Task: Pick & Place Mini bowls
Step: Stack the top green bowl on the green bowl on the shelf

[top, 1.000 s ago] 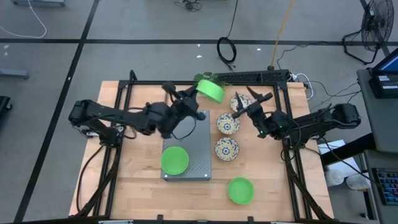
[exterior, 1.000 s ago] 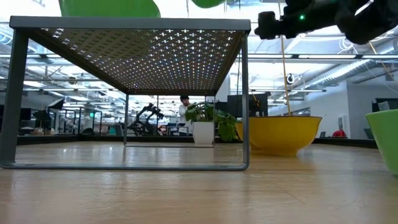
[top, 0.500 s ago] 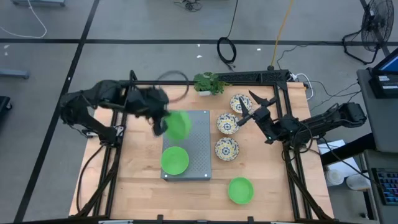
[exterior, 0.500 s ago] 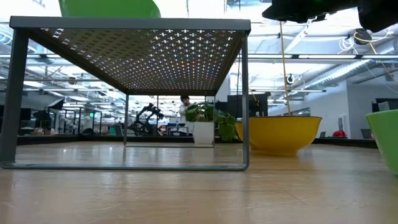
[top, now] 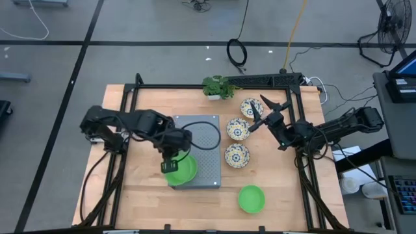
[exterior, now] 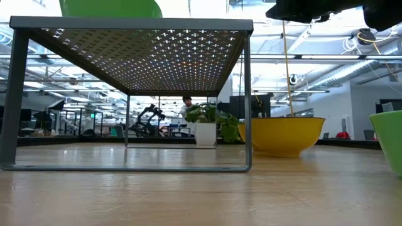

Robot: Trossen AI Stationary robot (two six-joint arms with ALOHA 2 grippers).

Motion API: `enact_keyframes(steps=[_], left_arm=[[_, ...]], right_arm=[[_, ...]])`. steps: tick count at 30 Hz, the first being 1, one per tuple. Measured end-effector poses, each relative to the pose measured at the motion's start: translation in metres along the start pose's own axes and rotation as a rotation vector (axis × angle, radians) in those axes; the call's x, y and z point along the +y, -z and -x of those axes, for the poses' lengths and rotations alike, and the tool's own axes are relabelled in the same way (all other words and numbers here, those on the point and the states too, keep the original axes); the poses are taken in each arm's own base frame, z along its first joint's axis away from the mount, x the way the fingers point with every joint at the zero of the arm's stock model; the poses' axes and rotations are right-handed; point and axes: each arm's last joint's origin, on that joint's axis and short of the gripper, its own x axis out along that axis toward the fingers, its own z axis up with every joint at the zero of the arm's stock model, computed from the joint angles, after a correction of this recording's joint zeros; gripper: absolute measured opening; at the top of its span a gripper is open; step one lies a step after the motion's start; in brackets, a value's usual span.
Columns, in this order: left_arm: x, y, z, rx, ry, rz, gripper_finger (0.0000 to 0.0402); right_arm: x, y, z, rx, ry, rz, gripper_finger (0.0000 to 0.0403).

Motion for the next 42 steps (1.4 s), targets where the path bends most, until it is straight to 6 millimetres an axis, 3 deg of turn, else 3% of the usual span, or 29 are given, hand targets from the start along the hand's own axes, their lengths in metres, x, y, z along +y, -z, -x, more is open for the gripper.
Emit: enact_keyframes(steps=[4, 12, 16, 19, 24, 29, 31, 36, 40, 42], left_arm=[[0.007, -0.008, -0.008, 0.027, -0.017, 0.01, 0.0003], [0.031, -0.016, -0.007, 0.015, -0.04, 0.041, 0.0003], [0.036, -0.016, -0.002, 0.008, -0.021, -0.027, 0.0003], [0.035, -0.013, 0.016, -0.055, 0.0, -0.084, 0.0006], [0.034, 0.003, 0.077, -0.273, 0.073, -0.064, 0.0003], [0.044, 0.047, 0.156, -0.575, 0.176, 0.152, 0.0016], [0.051, 0.068, 0.175, -0.701, 0.191, 0.236, 0.001], [0.066, 0.108, 0.191, -0.747, 0.157, 0.449, 0.0009], [0.066, 0.107, 0.189, -0.744, 0.152, 0.469, 0.0005], [0.063, 0.098, 0.184, -0.703, 0.168, 0.433, 0.0006]], right_arm=[[0.001, 0.001, 0.0, 0.005, -0.003, 0.009, 0.0204], [0.0, 0.001, 0.0, 0.004, -0.003, 0.008, 0.0202], [0.0, 0.001, 0.0, 0.004, -0.003, 0.009, 0.0201], [0.0, 0.001, 0.0, 0.004, -0.003, 0.009, 0.0201], [0.0, 0.001, 0.0, 0.004, -0.003, 0.009, 0.02], [0.0, 0.001, 0.0, 0.004, -0.003, 0.009, 0.02], [0.001, 0.001, 0.0, 0.006, -0.004, 0.01, 0.0201], [0.001, 0.001, 0.0, 0.008, -0.007, -0.003, 0.0201], [0.001, 0.001, 0.0, 0.008, -0.008, -0.004, 0.02], [0.001, 0.001, 0.0, 0.008, -0.007, -0.005, 0.0201]])
